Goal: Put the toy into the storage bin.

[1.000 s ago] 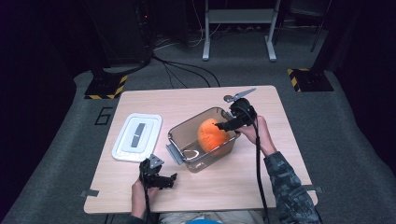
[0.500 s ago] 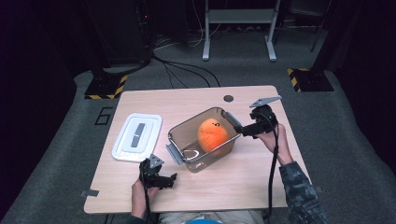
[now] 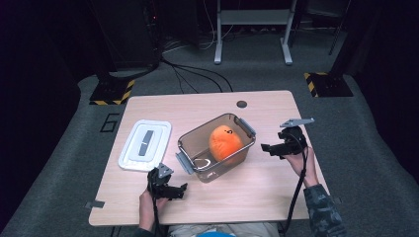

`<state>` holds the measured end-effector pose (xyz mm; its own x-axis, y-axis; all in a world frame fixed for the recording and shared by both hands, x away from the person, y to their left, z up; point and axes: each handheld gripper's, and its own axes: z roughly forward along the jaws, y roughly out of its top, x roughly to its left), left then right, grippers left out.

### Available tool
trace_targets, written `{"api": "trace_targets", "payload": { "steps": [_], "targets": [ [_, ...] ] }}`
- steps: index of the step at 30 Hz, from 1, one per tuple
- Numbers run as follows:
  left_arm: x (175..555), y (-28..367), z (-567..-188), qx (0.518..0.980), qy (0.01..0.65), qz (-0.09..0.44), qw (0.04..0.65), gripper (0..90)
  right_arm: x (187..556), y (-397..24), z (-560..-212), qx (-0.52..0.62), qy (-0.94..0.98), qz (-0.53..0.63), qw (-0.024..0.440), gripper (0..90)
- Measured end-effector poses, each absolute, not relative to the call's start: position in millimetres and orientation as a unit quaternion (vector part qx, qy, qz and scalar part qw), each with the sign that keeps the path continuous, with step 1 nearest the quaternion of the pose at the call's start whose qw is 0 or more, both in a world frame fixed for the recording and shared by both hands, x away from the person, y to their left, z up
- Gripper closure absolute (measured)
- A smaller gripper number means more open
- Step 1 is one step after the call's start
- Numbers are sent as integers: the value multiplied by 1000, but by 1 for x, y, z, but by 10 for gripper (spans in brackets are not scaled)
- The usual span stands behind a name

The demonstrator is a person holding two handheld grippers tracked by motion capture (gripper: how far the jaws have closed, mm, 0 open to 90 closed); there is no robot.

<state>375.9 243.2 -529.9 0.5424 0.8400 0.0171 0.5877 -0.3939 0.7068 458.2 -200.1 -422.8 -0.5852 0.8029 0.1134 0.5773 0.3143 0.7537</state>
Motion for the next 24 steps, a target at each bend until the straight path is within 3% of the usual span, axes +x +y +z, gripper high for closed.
{"api": "trace_targets", "payload": {
  "steps": [15,19,24],
  "targets": [
    [376,242,-530,809,443,191,336,6,444,-201,-498,458,804,357,130,76],
    [376,242,-530,808,443,193,336,5,440,-202,-511,464,800,364,113,69],
    [376,242,-530,809,443,191,336,5,438,-199,-517,459,805,353,125,64]
  ]
}}
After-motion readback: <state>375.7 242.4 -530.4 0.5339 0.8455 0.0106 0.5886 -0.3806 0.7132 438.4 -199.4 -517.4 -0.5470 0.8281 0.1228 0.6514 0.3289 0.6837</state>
